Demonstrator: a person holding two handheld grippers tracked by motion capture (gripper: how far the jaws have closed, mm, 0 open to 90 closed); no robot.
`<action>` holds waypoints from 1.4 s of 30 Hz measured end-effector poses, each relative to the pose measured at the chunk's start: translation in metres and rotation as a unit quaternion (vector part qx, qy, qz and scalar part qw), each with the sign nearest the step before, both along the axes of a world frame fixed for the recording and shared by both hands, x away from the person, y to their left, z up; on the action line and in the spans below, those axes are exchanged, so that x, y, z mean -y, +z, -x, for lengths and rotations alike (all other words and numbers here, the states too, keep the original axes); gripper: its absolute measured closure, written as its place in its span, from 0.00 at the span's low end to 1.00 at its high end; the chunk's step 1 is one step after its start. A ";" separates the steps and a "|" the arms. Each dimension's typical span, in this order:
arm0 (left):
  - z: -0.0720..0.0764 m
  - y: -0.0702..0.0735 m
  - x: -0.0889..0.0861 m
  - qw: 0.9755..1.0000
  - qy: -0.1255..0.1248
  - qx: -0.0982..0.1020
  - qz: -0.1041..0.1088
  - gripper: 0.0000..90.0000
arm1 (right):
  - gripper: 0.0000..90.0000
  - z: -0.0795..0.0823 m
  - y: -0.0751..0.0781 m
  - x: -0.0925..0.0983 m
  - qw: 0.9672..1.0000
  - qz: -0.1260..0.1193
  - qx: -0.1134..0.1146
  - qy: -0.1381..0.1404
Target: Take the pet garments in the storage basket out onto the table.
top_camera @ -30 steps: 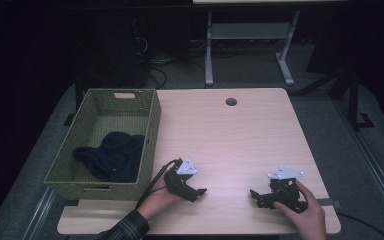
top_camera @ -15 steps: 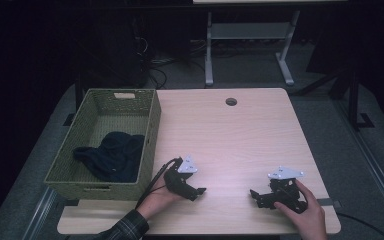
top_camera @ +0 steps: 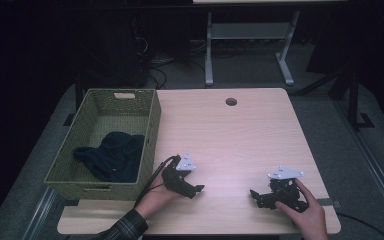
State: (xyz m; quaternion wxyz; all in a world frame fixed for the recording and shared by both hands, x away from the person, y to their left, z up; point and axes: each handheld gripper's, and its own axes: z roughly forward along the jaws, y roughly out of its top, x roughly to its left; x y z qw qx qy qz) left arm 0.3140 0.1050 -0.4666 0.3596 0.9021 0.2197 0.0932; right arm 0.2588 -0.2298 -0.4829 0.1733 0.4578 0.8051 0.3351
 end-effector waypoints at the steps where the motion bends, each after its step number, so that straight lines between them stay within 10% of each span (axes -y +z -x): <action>1: 0.000 0.001 -0.001 1.000 0.003 0.001 0.000 0.15 | 0.01 0.000 0.000 0.000 1.000 0.000 0.000 0.000; 42: -0.002 0.024 -0.007 1.000 0.012 0.005 0.024 0.15 | 0.00 0.000 0.000 0.000 1.000 -0.001 -0.002 -0.001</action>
